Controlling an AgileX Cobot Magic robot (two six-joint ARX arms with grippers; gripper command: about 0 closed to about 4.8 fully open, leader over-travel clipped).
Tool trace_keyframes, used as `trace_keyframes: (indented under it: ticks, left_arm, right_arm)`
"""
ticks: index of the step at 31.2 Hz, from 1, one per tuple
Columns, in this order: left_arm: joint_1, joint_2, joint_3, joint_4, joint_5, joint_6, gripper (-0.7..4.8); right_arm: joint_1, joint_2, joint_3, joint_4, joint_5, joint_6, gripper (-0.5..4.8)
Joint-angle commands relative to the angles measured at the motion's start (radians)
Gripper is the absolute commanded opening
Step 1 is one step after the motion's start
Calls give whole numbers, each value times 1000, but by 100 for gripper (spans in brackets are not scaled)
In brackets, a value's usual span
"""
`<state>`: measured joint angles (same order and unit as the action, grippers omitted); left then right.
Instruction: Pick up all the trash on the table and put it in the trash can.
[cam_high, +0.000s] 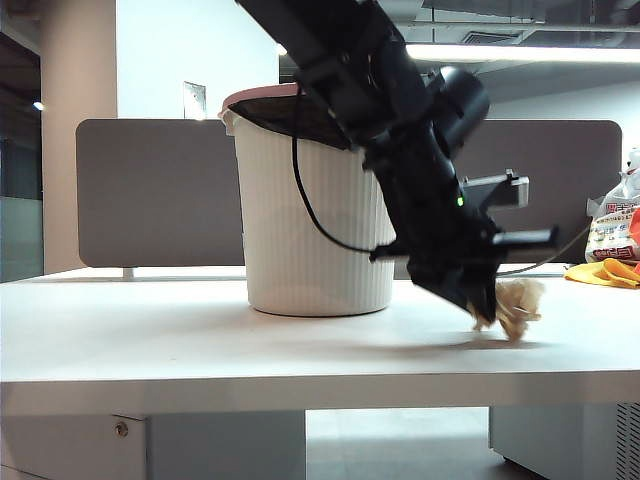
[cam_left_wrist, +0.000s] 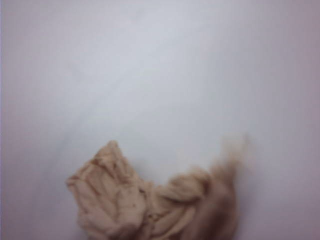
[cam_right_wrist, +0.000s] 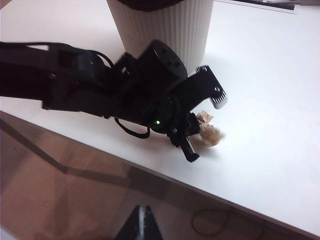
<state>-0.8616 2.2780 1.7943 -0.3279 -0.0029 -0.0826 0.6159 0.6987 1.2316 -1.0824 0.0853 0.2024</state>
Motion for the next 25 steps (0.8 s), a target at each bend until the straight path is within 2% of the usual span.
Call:
trace_keyframes:
  ticks: [1, 6, 11, 14, 18, 21, 25]
  left_arm:
    - [2, -77, 13, 42, -2, 4, -5]
    - [2, -191, 13, 77, -1, 9, -5]
    - [5, -335, 32, 87, -12, 137, -6]
    - [17, -404, 79, 79, -113, 198, -5]
    - [92, -460, 140, 74, -122, 208, -5]
    - [189, -478, 174, 69, -95, 202, -5]
    - [319, -476, 198, 71, 10, 148, -5]
  right_arm:
    - [1, -3, 5, 33, -2, 0, -8]
    - [1, -5, 5, 66, -13, -1, -8]
    - [1, -5, 5, 132, -17, -28, -8]
    - [1, -2, 5, 218, -17, -35, -8]
    - [1, 23, 5, 372, -24, -53, -8]
    - [0, 64, 11, 474, -81, -53, -8]
    - [1, 145, 32, 542, -170, -53, -8]
